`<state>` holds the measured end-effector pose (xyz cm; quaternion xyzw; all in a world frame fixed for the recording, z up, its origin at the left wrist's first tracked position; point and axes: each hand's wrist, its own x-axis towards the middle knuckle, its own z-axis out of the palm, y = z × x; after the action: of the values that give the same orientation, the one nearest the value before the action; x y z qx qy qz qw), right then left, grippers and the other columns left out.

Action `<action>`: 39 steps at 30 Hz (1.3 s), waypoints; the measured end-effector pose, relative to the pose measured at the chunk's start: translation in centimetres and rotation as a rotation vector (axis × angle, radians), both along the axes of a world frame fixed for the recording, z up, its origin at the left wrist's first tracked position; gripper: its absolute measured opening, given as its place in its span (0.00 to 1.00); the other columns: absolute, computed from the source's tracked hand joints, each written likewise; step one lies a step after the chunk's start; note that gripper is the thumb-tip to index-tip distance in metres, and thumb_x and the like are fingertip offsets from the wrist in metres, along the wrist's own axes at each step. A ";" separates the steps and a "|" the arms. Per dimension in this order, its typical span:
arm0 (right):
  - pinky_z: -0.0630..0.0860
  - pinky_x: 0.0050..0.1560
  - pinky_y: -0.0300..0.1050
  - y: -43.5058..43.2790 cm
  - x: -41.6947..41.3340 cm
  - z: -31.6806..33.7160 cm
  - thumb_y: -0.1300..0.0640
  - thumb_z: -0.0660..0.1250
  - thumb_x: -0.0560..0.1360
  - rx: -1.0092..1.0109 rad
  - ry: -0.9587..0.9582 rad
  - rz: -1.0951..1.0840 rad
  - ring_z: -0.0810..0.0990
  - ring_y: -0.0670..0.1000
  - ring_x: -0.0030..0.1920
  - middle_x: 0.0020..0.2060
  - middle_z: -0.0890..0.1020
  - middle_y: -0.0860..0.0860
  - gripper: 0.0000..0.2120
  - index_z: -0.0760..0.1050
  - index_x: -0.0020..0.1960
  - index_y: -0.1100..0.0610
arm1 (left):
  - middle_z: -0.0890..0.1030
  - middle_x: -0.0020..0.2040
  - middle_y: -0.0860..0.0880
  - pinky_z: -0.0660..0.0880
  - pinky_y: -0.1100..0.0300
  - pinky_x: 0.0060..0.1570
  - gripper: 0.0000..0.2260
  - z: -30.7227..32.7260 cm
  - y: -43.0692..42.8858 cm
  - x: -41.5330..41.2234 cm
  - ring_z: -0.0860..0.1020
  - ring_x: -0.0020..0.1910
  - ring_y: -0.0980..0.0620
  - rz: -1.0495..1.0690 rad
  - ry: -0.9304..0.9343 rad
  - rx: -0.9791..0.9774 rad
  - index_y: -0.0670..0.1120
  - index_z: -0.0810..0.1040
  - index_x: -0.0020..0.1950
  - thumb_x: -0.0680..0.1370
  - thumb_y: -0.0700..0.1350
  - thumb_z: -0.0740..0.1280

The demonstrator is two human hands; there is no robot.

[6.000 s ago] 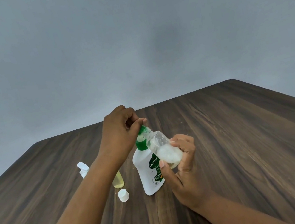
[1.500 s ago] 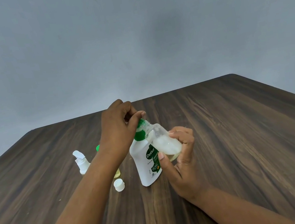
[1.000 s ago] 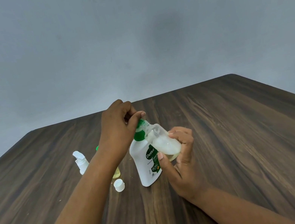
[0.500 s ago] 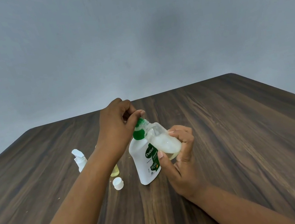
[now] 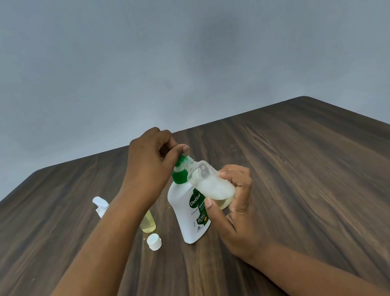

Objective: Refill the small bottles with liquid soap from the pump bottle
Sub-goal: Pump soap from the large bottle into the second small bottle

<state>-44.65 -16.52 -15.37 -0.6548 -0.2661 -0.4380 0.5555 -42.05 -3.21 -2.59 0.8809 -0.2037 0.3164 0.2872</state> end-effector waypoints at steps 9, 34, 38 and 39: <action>0.71 0.51 0.35 0.0 0.0 0.1 0.55 0.62 0.74 0.005 0.009 0.015 0.69 0.42 0.56 0.55 0.65 0.45 0.17 0.60 0.59 0.50 | 0.73 0.33 0.51 0.64 0.70 0.33 0.12 0.7 0.0 -0.3 0.71 0.33 0.56 -0.015 -0.027 0.033 0.47 0.72 0.31 0.73 0.45 0.71; 0.73 0.48 0.38 0.1 0.1 0.0 0.55 0.62 0.75 0.006 0.017 0.026 0.70 0.44 0.55 0.56 0.64 0.46 0.19 0.58 0.61 0.49 | 0.73 0.32 0.52 0.64 0.70 0.33 0.12 1.0 -0.1 -0.2 0.71 0.32 0.57 -0.007 -0.049 0.087 0.47 0.73 0.31 0.72 0.45 0.71; 0.72 0.48 0.36 0.1 0.1 0.0 0.55 0.62 0.74 0.003 0.010 0.021 0.69 0.43 0.55 0.55 0.64 0.44 0.17 0.59 0.59 0.50 | 0.74 0.33 0.49 0.67 0.64 0.35 0.12 0.8 -0.2 0.0 0.72 0.33 0.54 -0.008 -0.040 0.084 0.46 0.73 0.32 0.72 0.45 0.71; 0.72 0.48 0.35 0.1 0.0 0.1 0.55 0.62 0.74 0.005 0.010 0.024 0.69 0.43 0.54 0.55 0.64 0.44 0.17 0.60 0.59 0.50 | 0.74 0.33 0.49 0.66 0.67 0.34 0.12 0.6 -0.2 0.0 0.71 0.33 0.55 -0.003 -0.040 0.067 0.46 0.73 0.31 0.72 0.45 0.71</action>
<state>-44.61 -16.43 -15.31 -0.6523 -0.2698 -0.4288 0.5638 -42.07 -3.38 -2.01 0.8832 -0.2212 0.3267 0.2536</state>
